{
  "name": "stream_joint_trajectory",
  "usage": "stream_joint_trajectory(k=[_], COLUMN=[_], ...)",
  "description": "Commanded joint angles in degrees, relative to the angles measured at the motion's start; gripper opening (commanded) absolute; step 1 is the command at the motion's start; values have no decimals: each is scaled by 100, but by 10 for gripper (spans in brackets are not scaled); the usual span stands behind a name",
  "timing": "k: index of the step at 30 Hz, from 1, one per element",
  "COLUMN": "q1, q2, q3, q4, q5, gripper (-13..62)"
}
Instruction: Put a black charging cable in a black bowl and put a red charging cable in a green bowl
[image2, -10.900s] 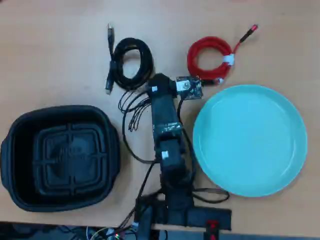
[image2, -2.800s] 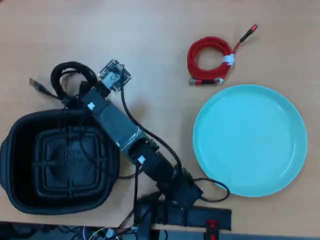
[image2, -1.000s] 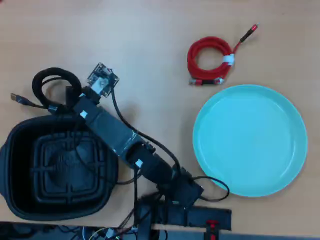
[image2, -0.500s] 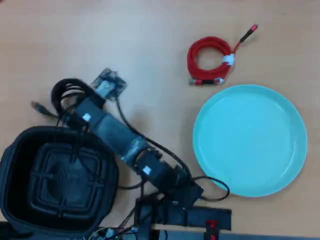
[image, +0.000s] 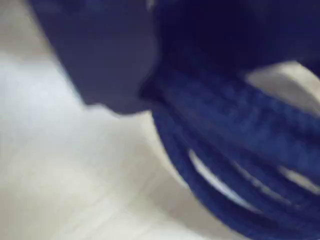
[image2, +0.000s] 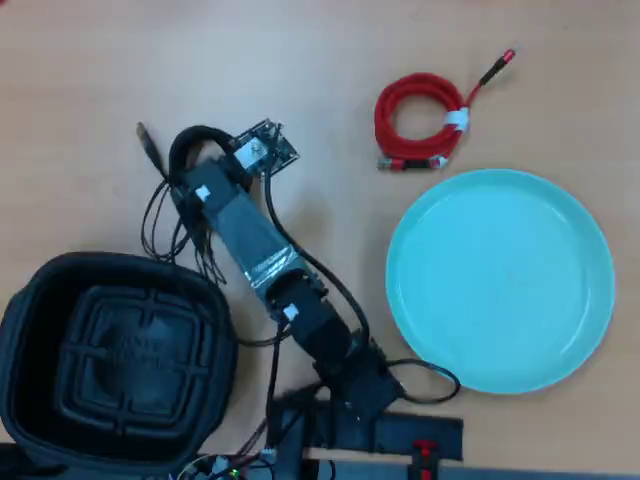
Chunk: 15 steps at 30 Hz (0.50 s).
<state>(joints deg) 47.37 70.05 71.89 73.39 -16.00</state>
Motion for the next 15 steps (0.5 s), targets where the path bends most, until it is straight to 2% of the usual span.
stream_joint_trajectory(k=[1,11,15], q1=[211,501,624], q2=[79,-26,826], q3=[-1591,-9,510], q4=[-220,-255,-132], q5=[264,580,527], gripper=[-62,-62,-62])
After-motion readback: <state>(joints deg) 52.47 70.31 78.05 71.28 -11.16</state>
